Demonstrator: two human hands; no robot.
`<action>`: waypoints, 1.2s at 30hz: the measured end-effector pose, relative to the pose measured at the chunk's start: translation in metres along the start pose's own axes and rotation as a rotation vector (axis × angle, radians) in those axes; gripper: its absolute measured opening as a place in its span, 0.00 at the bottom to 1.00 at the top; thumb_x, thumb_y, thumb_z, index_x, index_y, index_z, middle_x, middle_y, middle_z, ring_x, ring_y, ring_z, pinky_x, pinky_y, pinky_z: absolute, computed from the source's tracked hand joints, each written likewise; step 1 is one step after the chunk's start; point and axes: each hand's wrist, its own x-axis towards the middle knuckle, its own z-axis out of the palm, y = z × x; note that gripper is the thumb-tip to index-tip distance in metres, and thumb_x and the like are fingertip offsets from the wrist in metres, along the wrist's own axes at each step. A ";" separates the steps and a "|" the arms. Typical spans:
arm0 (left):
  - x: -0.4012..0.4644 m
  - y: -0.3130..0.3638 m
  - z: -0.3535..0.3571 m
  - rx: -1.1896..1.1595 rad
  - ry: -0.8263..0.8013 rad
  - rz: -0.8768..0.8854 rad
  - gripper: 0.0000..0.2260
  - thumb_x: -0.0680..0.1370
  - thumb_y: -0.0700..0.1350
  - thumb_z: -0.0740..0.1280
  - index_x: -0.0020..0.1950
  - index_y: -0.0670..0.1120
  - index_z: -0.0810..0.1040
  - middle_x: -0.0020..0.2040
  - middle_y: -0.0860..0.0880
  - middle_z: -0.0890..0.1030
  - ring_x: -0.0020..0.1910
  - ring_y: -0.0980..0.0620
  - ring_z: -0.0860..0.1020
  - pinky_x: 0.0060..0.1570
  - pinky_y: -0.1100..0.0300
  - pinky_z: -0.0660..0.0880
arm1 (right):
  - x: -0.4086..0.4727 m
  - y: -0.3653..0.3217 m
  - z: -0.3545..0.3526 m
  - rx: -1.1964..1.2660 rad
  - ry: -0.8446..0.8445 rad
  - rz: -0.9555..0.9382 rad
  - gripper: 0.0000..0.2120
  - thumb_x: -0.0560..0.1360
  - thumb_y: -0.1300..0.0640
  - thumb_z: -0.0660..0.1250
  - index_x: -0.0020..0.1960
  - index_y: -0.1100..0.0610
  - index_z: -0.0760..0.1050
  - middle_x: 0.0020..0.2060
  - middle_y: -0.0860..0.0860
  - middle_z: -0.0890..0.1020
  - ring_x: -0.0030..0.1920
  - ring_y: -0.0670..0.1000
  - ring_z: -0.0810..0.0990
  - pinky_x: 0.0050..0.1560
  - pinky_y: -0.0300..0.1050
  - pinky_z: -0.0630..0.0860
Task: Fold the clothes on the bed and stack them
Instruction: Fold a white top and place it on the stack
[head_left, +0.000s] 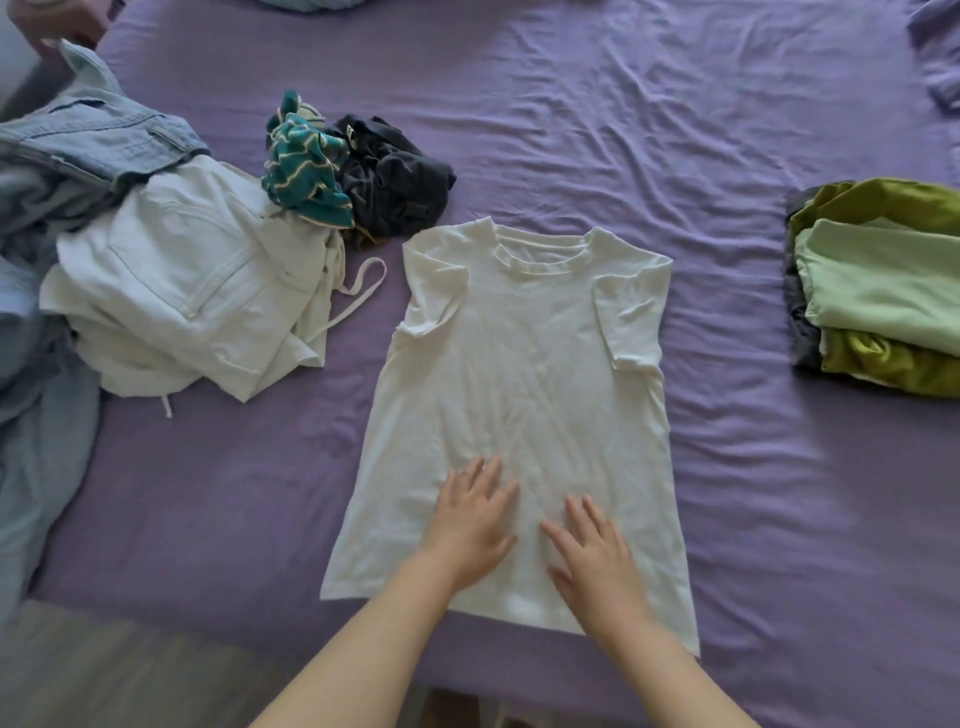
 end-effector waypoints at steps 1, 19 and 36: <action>-0.013 0.003 0.008 -0.003 0.003 0.031 0.26 0.78 0.55 0.61 0.75 0.53 0.60 0.79 0.48 0.48 0.77 0.47 0.44 0.74 0.50 0.45 | -0.009 -0.002 0.003 0.033 -0.028 -0.006 0.27 0.57 0.57 0.82 0.56 0.51 0.81 0.64 0.60 0.76 0.65 0.62 0.74 0.58 0.56 0.74; -0.064 0.003 0.032 0.038 0.166 0.047 0.17 0.51 0.50 0.82 0.33 0.49 0.79 0.42 0.49 0.80 0.40 0.46 0.80 0.36 0.56 0.77 | -0.036 -0.019 0.041 0.016 0.084 -0.037 0.18 0.49 0.55 0.83 0.34 0.50 0.78 0.46 0.52 0.82 0.47 0.58 0.82 0.42 0.51 0.77; 0.025 -0.020 -0.099 -0.060 0.078 -0.015 0.16 0.78 0.58 0.63 0.53 0.46 0.72 0.52 0.47 0.77 0.52 0.45 0.75 0.42 0.55 0.67 | 0.068 0.014 -0.081 0.029 0.108 -0.133 0.19 0.76 0.38 0.59 0.46 0.55 0.69 0.42 0.50 0.77 0.42 0.56 0.78 0.35 0.47 0.65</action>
